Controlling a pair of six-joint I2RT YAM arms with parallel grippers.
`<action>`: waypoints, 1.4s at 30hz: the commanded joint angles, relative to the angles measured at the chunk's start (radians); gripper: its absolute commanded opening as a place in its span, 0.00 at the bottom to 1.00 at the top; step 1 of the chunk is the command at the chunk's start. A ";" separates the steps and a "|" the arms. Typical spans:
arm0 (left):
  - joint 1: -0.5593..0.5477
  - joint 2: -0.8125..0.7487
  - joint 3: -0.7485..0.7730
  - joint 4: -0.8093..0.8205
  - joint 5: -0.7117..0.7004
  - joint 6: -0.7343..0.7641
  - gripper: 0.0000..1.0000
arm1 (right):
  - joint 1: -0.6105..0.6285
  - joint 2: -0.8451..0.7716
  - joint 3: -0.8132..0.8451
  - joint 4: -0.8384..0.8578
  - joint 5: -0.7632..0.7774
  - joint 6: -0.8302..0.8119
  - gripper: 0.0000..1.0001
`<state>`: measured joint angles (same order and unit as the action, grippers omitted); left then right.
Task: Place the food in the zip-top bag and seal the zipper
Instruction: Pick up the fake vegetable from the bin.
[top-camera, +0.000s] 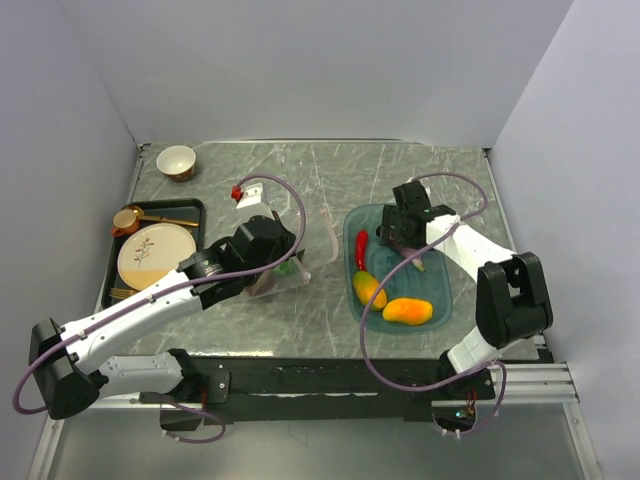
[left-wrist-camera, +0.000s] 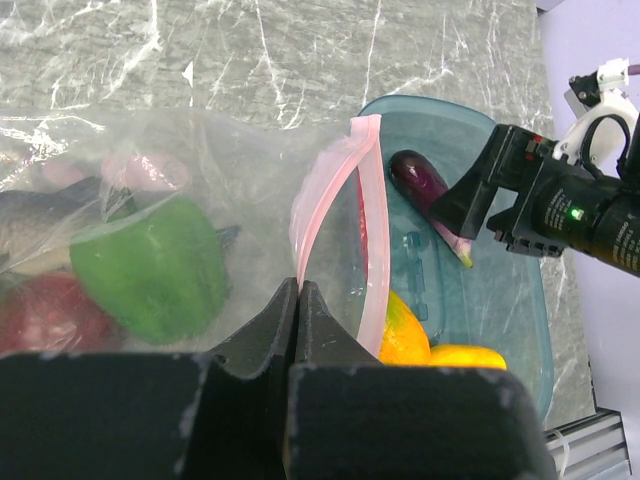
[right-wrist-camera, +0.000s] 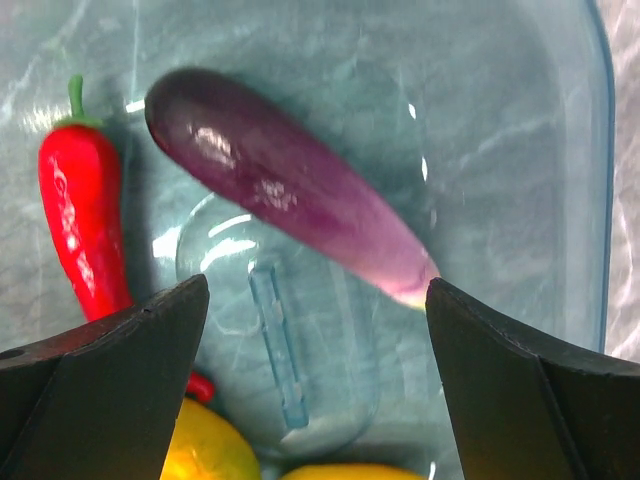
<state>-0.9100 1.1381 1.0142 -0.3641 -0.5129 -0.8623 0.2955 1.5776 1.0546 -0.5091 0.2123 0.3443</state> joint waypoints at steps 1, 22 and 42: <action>0.002 -0.018 0.001 0.025 0.001 -0.015 0.01 | -0.009 0.036 0.015 0.101 -0.024 -0.060 0.96; 0.002 -0.017 0.006 0.016 -0.004 -0.015 0.01 | -0.021 0.065 -0.004 0.144 -0.131 -0.039 0.45; 0.002 -0.018 0.001 0.016 0.013 -0.017 0.01 | -0.022 -0.169 -0.039 0.074 -0.324 -0.004 0.19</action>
<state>-0.9100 1.1351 1.0134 -0.3714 -0.5114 -0.8772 0.2806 1.4784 0.9943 -0.4133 -0.0479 0.3332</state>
